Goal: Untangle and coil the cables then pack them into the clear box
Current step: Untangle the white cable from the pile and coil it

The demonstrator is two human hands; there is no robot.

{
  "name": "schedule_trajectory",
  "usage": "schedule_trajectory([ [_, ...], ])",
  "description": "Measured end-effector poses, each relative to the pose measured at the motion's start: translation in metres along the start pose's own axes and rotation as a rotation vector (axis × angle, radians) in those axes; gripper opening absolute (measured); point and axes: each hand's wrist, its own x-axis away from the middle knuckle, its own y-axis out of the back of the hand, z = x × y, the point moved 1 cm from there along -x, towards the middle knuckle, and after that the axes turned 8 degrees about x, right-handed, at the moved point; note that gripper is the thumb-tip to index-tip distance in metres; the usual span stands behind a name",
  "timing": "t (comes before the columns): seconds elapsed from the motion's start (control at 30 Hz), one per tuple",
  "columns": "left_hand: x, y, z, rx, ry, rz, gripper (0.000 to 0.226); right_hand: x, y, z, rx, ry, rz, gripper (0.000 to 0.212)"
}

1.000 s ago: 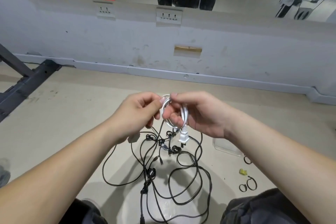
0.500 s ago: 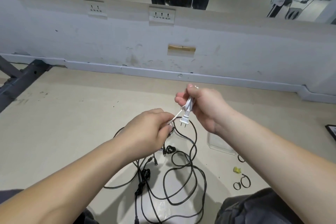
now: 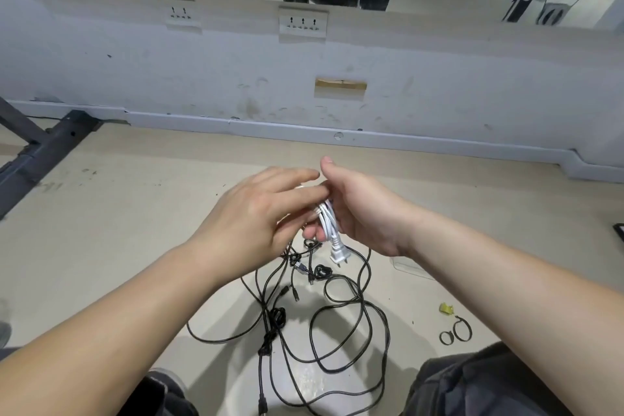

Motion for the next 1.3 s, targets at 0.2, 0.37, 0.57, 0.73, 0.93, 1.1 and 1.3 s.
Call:
schedule_trajectory([
  [0.2, 0.000, -0.025, -0.021, 0.358, 0.137, 0.064, 0.020, 0.018, 0.016, -0.022, 0.076, -0.149, 0.065, 0.101],
  [0.37, -0.019, -0.045, -0.041, 0.374, 0.090, 0.130, 0.015, 0.042, 0.038, -0.038, 0.120, -0.113, -0.289, 0.080],
  [0.57, -0.045, -0.061, -0.074, 0.520, 0.028, 0.138, 0.016, 0.083, 0.052, -0.047, 0.179, -0.011, -0.670, 0.061],
  [0.73, -0.050, -0.076, -0.107, 0.515, -0.063, 0.216, 0.020, 0.123, 0.061, -0.064, 0.248, -0.066, -0.817, 0.048],
  [0.93, -0.038, -0.097, -0.133, 0.622, 0.077, 0.254, 0.019, 0.165, 0.075, -0.072, -0.054, -0.159, -0.632, 0.014],
  [1.1, -0.030, -0.098, -0.116, 0.724, 0.335, 0.253, 0.012, 0.166, 0.072, -0.082, 0.123, -0.024, -0.461, 0.020],
  [1.3, -0.024, -0.098, -0.101, 0.877, 0.610, 0.158, 0.014, 0.138, 0.074, -0.098, 0.168, 0.093, -0.461, 0.018],
])
